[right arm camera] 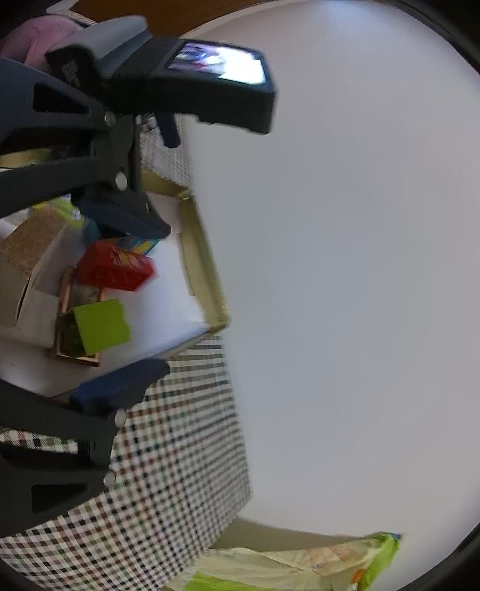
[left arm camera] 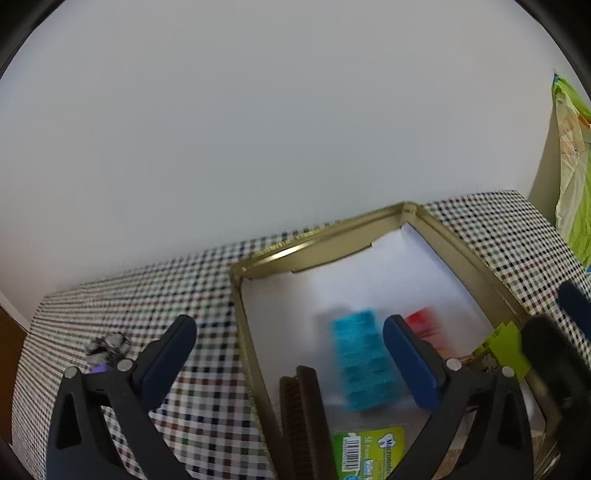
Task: Organize rigid objects
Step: 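Open the right gripper to drop the red brick while the left releases the blue block into the tin, then withdraw both grippers from the tin toward the purple block and grey object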
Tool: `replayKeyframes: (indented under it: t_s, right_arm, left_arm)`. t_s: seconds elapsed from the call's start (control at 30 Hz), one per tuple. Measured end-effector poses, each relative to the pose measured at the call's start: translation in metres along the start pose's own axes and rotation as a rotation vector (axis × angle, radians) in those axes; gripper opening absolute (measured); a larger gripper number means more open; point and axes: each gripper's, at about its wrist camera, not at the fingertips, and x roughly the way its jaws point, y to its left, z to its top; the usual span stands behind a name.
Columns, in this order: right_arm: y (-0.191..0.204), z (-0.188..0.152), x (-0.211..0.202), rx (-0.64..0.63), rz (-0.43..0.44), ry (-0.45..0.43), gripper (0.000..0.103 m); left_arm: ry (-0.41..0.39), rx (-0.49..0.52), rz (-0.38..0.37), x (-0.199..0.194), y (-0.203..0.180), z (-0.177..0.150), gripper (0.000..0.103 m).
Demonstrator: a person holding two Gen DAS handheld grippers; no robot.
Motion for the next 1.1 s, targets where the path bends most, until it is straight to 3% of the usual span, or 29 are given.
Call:
replayKeyframes:
  t_s: [0.27,0.43,0.6,0.73,0.8,1.1]
  right_arm:
    - [0.000,0.005,-0.016,0.031,-0.053,-0.057,0.073]
    - [-0.007,0.006,-0.019,0.072,-0.074,-0.077,0.073]
    - [0.002,0.002,-0.032,0.020,-0.170,-0.167,0.073]
    - [0.017,-0.006,-0.053,-0.012,-0.272,-0.296,0.073]
    - [0.025,-0.011,-0.060,-0.018,-0.300,-0.353,0.080]
    - [0.052,-0.028,-0.068,-0.031,-0.339,-0.363,0.081]
  left_arm:
    - [-0.121,-0.056,0.041,-0.025,0.026,-0.007,0.102]
    - [-0.189,-0.115,0.055,-0.043,0.051,-0.029,0.102]
    - [-0.252,-0.161,0.120,-0.051,0.079,-0.053,0.102]
    - [-0.260,-0.182,0.157,-0.049,0.092,-0.070,0.102]
    - [-0.251,-0.178,0.178,-0.045,0.095,-0.075,0.102]
    - [-0.240,-0.217,0.126,-0.043,0.107,-0.080,0.102]
